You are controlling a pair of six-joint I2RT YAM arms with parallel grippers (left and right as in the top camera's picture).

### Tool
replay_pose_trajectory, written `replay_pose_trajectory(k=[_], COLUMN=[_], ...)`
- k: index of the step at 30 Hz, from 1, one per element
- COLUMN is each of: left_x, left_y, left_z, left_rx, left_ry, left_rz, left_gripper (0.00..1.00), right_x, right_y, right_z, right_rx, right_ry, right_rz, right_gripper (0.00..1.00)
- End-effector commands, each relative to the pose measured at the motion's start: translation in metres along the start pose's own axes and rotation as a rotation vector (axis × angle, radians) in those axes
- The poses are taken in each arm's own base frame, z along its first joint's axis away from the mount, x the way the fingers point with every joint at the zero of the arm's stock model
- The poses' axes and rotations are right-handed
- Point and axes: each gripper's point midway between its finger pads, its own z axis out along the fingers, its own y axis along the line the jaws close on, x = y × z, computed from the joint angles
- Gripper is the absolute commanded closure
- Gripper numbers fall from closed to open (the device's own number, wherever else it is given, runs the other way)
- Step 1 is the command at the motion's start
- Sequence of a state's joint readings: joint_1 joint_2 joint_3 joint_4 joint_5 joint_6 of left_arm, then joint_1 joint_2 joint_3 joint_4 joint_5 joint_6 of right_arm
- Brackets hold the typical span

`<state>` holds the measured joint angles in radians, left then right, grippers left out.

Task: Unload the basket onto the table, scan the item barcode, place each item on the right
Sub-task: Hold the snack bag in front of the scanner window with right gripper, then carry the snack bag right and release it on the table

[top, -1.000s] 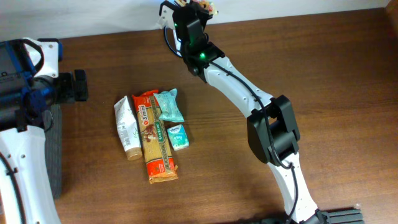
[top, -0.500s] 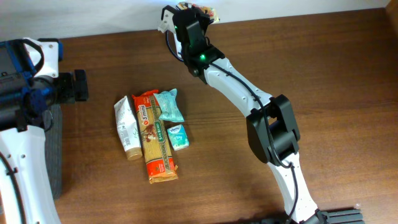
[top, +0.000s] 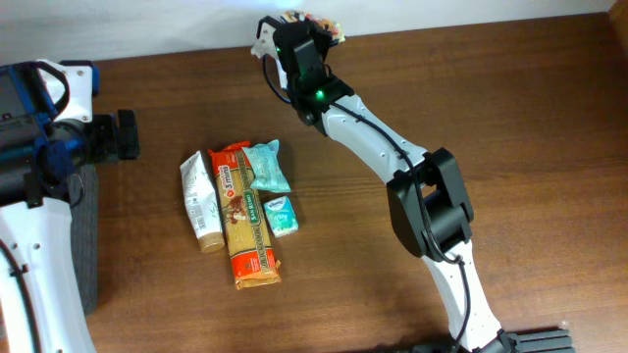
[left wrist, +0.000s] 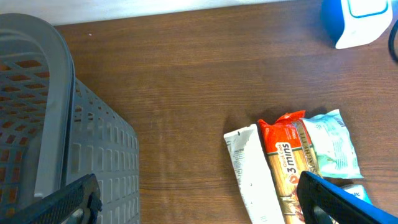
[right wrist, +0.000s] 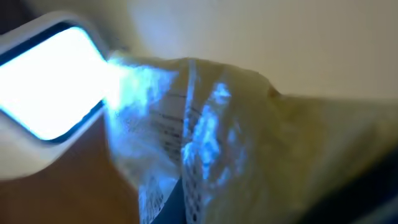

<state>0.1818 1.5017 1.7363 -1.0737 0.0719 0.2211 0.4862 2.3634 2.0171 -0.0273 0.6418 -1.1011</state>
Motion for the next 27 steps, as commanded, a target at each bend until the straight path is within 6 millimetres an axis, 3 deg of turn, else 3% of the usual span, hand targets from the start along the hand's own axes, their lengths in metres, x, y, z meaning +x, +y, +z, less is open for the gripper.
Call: replay_pose_trajectory(k=[1, 7, 14, 20, 21, 24, 27], left_x=[-0.002, -0.002, -0.002, -0.002, -0.002, -0.002, -0.002], left_y=[-0.001, -0.001, -0.001, -0.001, -0.001, -0.001, -0.001], left_z=[-0.005, -0.005, -0.005, -0.005, -0.005, -0.005, -0.005], left_rx=[0.006, 0.006, 0.006, 0.006, 0.006, 0.006, 0.006], left_ry=[-0.015, -0.014, -0.014, -0.015, -0.014, -0.015, -0.014], left_rz=[0.012, 0.012, 0.012, 0.012, 0.012, 0.012, 0.012], left_gripper=[0.01, 0.01, 0.01, 0.01, 0.01, 0.01, 0.01], right_x=[-0.001, -0.007, -0.020, -0.037, -0.030, -0.023, -0.014], right_y=[0.024, 0.038, 0.030, -0.033, -0.070, -0.108, -0.154], right_z=[-0.008, -0.017, -0.021, -0.041, -0.050, -0.065, -0.093], right_rx=[-0.057, -0.097, -0.061, 0.067, 0.148, 0.197, 0.239], right_ry=[0.027, 0.026, -0.005, -0.068, -0.057, -0.061, -0.068], right_rz=[-0.051, -0.092, -0.063, 0.049, 0.112, 0.158, 0.204], right_gripper=[0.96, 0.96, 0.96, 0.96, 0.96, 0.96, 0.96])
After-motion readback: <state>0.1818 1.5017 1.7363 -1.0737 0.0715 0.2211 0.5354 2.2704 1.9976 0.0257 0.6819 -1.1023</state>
